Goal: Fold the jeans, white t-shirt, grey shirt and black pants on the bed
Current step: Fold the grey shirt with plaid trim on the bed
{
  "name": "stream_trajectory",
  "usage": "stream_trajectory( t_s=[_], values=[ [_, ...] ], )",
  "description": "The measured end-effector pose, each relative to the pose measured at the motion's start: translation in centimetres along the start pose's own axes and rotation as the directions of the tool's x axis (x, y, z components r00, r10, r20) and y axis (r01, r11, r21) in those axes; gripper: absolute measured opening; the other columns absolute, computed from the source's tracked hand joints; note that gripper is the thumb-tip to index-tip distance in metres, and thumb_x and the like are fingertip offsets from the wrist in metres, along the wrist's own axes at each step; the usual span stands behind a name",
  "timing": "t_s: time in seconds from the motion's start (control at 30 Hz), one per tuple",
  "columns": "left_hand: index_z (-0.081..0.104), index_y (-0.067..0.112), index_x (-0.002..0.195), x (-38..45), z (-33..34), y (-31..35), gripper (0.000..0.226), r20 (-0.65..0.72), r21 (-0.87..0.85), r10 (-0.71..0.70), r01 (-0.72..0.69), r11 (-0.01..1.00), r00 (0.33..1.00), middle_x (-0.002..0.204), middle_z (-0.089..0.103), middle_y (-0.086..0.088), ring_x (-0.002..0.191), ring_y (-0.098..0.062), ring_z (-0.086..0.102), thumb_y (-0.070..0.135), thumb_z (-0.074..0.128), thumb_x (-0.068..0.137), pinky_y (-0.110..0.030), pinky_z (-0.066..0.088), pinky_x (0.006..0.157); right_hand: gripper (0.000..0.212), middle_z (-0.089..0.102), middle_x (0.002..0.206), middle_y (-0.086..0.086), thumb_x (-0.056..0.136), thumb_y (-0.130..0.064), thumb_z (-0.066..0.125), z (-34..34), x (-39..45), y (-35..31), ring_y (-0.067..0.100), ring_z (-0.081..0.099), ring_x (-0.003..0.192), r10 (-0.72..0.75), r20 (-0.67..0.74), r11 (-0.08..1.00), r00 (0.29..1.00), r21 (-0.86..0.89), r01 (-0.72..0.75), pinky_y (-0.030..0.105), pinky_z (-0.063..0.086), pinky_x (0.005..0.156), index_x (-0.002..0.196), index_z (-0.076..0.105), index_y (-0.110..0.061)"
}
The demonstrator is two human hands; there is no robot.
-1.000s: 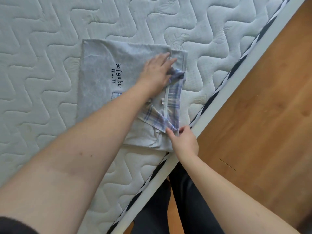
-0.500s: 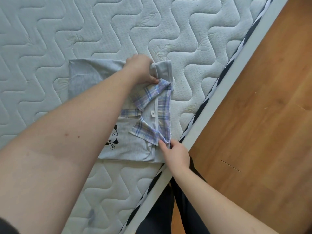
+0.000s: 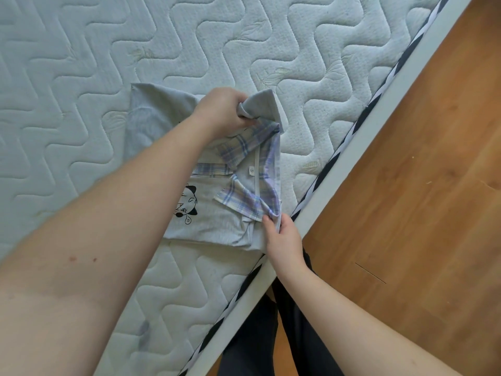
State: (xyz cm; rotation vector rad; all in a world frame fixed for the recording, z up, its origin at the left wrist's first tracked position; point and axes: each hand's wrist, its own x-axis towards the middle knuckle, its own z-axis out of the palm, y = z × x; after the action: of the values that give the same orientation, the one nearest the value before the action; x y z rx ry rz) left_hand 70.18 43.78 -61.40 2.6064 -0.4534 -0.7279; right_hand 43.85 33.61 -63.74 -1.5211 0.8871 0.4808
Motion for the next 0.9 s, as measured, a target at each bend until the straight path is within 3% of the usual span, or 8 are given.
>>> stream_trajectory(
  t_s=[0.07,0.17,0.3,0.4,0.57,0.73,0.83,0.9],
  values=[
    [0.070,0.023,0.090,-1.9,-1.0,-0.5,0.014,-0.082,-0.088,-0.031,0.024,0.996,0.996,0.079,0.061,0.004,0.082,-0.019,0.055,0.035,0.074,0.084,-0.032,0.042,0.071,0.008,0.066,0.093,-0.020,0.100,-0.036,0.051,-0.4,-0.3,-0.6,-0.003,0.061,0.086,-0.063,0.026,0.998,0.998,-0.020,0.064,0.011,0.047,0.067,0.100,0.058,-0.040],
    [0.068,0.021,0.095,-5.2,-3.1,-1.1,0.014,-0.159,-0.185,-0.064,0.034,0.982,0.985,0.085,0.062,0.006,0.086,-0.016,0.056,0.033,0.071,0.088,-0.027,0.037,0.071,0.008,0.067,0.101,-0.016,0.100,-0.037,0.050,-1.3,-0.7,-2.3,0.004,0.062,0.095,-0.114,0.065,0.993,0.991,-0.036,0.116,0.029,0.053,0.086,0.104,0.057,-0.039],
    [0.067,0.018,0.094,-10.8,-6.9,-0.4,0.017,-0.241,-0.276,-0.106,0.037,0.961,0.965,0.089,0.067,0.004,0.088,-0.016,0.060,0.034,0.070,0.089,-0.028,0.039,0.070,0.014,0.067,0.112,-0.006,0.099,-0.036,0.053,-3.2,-2.1,-5.9,0.015,0.063,0.107,-0.203,0.175,0.979,0.963,0.002,0.206,0.046,0.050,0.097,0.111,0.059,-0.036],
    [0.071,0.016,0.100,-15.8,-10.2,0.4,0.022,-0.316,-0.412,-0.183,0.039,0.910,0.931,0.093,0.073,0.003,0.088,-0.015,0.067,0.034,0.072,0.087,-0.033,0.052,0.077,0.020,0.069,0.112,-0.005,0.097,-0.034,0.055,-5.3,-3.9,-9.5,0.018,0.065,0.109,-0.304,0.265,0.952,0.915,0.040,0.305,0.038,0.054,0.092,0.115,0.063,-0.031],
    [0.068,0.035,0.086,-24.3,-14.3,1.2,0.013,-0.420,-0.575,-0.312,0.016,0.818,0.852,0.078,0.070,0.026,0.075,0.010,0.065,0.044,0.076,0.080,-0.013,0.049,0.064,0.029,0.073,0.111,0.002,0.087,-0.034,0.062,-8.3,-6.6,-16.3,0.020,0.069,0.102,-0.366,0.420,0.918,0.831,0.015,0.396,0.033,0.056,0.082,0.114,0.069,-0.028],
    [0.075,0.035,0.089,-28.8,-14.7,-0.6,0.038,-0.358,-0.811,-0.465,-0.022,0.585,0.810,0.090,0.076,0.010,0.088,-0.013,0.073,0.058,0.078,0.059,-0.044,0.057,0.087,0.030,0.075,0.097,0.005,0.079,-0.029,0.067,-9.3,-5.5,-23.0,0.019,0.072,0.086,-0.329,0.570,0.918,0.753,0.006,0.396,0.028,0.058,0.072,0.106,0.073,-0.020],
    [0.076,0.035,0.088,-28.1,-12.5,-3.5,0.038,-0.268,-0.908,-0.519,-0.033,0.418,0.812,0.092,0.077,0.004,0.087,-0.017,0.074,0.052,0.082,0.055,-0.040,0.057,0.085,0.028,0.074,0.098,0.006,0.083,-0.030,0.069,-7.7,-2.5,-25.6,0.019,0.071,0.083,-0.240,0.652,0.904,0.720,-0.120,0.410,0.029,0.058,0.070,0.108,0.073,-0.018],
    [0.077,0.028,0.088,-26.6,-9.6,-6.2,0.035,-0.218,-0.931,-0.586,0.014,0.365,0.780,0.092,0.077,0.003,0.087,-0.017,0.074,0.045,0.084,0.059,-0.038,0.057,0.084,0.026,0.073,0.094,0.003,0.083,-0.033,0.071,-5.6,0.5,-25.9,0.017,0.069,0.082,-0.193,0.633,0.831,0.750,-0.301,0.468,0.030,0.058,0.072,0.104,0.073,-0.019]
  ],
)
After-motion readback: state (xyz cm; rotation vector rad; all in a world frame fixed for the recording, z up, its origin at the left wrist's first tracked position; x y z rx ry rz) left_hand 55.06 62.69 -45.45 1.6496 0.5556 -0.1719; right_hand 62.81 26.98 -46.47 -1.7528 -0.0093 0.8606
